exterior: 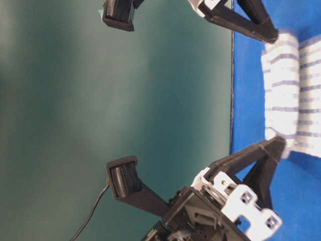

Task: Fold the blue towel.
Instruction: 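Pull the far edge toward the near edge with both grippers, folding again, then open both grippers and release the folded towel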

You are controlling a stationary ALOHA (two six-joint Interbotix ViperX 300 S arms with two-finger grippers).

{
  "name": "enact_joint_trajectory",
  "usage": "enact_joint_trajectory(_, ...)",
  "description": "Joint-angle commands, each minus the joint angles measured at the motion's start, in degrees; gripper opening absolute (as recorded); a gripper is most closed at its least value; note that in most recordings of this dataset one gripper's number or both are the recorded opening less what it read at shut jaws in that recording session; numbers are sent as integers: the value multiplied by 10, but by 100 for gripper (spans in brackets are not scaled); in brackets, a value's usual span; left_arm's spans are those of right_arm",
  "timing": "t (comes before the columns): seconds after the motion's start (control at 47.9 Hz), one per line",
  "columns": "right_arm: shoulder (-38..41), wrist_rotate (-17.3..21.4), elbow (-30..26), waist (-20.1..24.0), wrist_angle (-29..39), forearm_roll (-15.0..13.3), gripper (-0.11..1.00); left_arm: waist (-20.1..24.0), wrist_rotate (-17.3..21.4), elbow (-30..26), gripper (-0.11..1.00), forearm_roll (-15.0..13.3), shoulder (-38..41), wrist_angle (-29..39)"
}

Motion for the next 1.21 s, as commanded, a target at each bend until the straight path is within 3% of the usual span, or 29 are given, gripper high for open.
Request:
enact_joint_trajectory(0.0, -8, 1, -4, 18, -1, 9, 5, -13, -1, -3, 5, 1, -15, -3)
enact_joint_trajectory(0.417, -2, 1, -7, 69, 4, 44, 5, -50, -2, 4, 5, 1, -14, -3)
enact_joint_trajectory(0.897, 15, 1, -25, 82, 22, 47, 5, -52, -1, 11, 5, 1, -11, -3)
enact_joint_trajectory(1.147, 19, 13, -32, 91, 23, 49, 7, -51, 5, 12, 27, 1, -12, 4)
enact_joint_trajectory(1.189, 19, 16, -33, 91, 24, 49, 15, -50, 6, 12, 31, 1, -13, 4)
